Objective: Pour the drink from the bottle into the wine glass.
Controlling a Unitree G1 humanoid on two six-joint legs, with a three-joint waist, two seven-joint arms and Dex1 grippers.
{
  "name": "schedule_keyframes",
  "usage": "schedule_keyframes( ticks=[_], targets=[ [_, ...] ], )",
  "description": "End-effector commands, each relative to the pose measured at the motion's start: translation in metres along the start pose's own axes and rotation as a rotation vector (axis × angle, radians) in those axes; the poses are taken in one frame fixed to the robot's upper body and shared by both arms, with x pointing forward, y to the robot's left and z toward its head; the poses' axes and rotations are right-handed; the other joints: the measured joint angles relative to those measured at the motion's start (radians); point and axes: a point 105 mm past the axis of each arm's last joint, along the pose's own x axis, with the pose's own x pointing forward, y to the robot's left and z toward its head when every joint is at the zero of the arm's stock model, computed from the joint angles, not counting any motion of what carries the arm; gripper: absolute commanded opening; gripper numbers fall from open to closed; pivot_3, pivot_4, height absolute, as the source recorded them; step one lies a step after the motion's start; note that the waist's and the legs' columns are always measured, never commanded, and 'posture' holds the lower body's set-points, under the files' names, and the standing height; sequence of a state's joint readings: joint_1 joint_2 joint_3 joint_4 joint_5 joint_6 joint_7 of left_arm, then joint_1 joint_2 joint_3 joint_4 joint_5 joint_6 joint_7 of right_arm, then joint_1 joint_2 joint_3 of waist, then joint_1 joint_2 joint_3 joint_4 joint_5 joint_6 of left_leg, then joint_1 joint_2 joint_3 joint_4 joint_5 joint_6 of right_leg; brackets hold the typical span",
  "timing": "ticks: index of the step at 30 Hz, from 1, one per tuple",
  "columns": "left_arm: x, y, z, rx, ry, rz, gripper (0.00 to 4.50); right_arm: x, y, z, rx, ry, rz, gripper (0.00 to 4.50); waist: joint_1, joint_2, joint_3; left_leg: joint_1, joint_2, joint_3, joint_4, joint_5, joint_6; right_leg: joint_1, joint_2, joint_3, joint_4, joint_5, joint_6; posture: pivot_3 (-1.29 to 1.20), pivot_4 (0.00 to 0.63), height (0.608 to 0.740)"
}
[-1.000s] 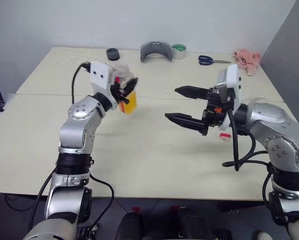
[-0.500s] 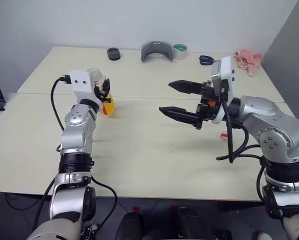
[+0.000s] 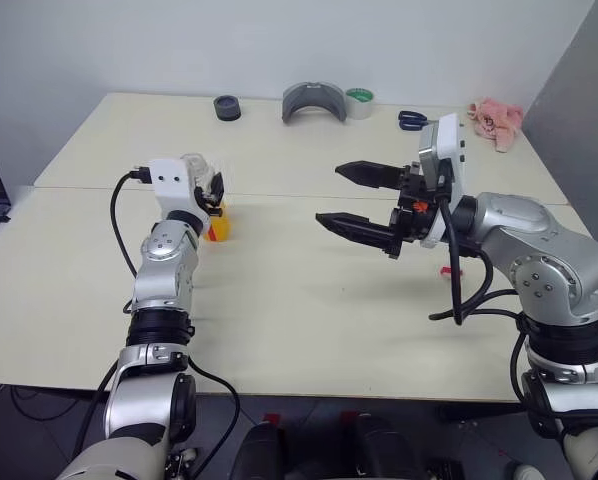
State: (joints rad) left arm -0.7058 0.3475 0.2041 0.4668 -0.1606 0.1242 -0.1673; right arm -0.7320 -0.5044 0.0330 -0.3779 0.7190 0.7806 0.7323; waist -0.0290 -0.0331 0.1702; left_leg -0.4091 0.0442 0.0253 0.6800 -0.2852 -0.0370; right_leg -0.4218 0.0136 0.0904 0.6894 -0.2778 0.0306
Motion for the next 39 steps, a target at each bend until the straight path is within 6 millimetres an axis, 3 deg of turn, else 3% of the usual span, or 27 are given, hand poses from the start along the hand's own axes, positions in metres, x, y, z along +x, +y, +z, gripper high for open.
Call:
schedule_keyframes(
  ticks=[1,2,6,20,25,28,31,33,39],
  targets=[
    [0.002,-0.002,0.016,0.008,-0.057,-0.009,4.19,0.001,0.001,0.013,-0.051,-0.026,-0.003,4.50,0.000,0.000,0.000,0.000,0.000,0.000,0.000,0.000,0.000,0.000,0.000,0.000,0.000,0.000,0.000,0.00,0.150,0.740],
    [0.001,-0.001,0.015,0.010,-0.054,-0.008,4.48,0.001,0.001,0.013,-0.052,-0.026,-0.004,4.50,0.000,0.000,0.000,0.000,0.000,0.000,0.000,0.000,0.000,0.000,0.000,0.000,0.000,0.000,0.000,0.00,0.150,0.740],
    [-0.006,-0.003,0.009,0.008,-0.024,-0.016,4.48,-0.001,0.000,0.009,-0.053,-0.014,-0.012,4.50,0.000,0.000,0.000,0.000,0.000,0.000,0.000,0.000,0.000,0.000,0.000,0.000,0.000,0.000,0.000,0.00,0.150,0.740],
    [-0.068,-0.018,-0.013,-0.053,0.090,0.008,4.48,-0.034,-0.002,-0.023,-0.005,0.094,-0.155,4.50,0.000,-0.001,-0.001,0.000,0.000,-0.001,0.000,0.000,0.000,0.001,-0.002,0.001,0.001,0.000,0.000,0.00,0.150,0.740],
    [-0.096,-0.038,-0.018,-0.034,0.140,-0.087,4.48,-0.047,-0.008,-0.035,0.041,0.123,-0.263,4.50,-0.002,-0.001,-0.001,0.001,0.001,0.000,0.000,0.000,0.000,0.001,-0.001,0.002,0.001,0.000,0.000,0.00,0.150,0.740],
    [-0.116,-0.065,-0.005,0.009,0.116,-0.278,4.48,-0.068,-0.031,-0.055,0.076,0.193,-0.468,4.50,-0.002,-0.002,-0.001,0.001,0.001,0.000,0.000,0.000,0.000,0.001,-0.001,0.002,0.001,0.000,0.000,0.00,0.150,0.740],
    [-0.128,-0.094,0.023,0.006,0.023,-0.498,4.48,-0.097,-0.064,-0.074,0.117,0.242,-0.740,4.50,-0.001,-0.002,-0.001,0.001,0.000,0.001,0.000,0.000,0.000,0.001,0.001,0.003,0.001,0.000,0.000,0.00,0.150,0.740],
    [-0.135,-0.110,0.042,0.012,-0.040,-0.645,4.48,-0.116,-0.083,-0.086,0.234,0.227,-0.899,4.50,-0.001,-0.002,-0.001,0.002,0.000,0.001,0.000,0.000,0.000,0.002,0.001,0.003,0.001,0.000,0.000,0.00,0.150,0.740],
    [-0.139,-0.129,0.064,0.097,-0.135,-0.836,4.48,-0.132,-0.104,-0.103,0.589,0.059,-1.103,4.50,-0.014,-0.001,-0.001,0.006,0.000,0.005,-0.001,0.000,0.000,0.002,0.004,0.007,0.002,0.000,0.000,0.00,0.150,0.740]
  ],
)
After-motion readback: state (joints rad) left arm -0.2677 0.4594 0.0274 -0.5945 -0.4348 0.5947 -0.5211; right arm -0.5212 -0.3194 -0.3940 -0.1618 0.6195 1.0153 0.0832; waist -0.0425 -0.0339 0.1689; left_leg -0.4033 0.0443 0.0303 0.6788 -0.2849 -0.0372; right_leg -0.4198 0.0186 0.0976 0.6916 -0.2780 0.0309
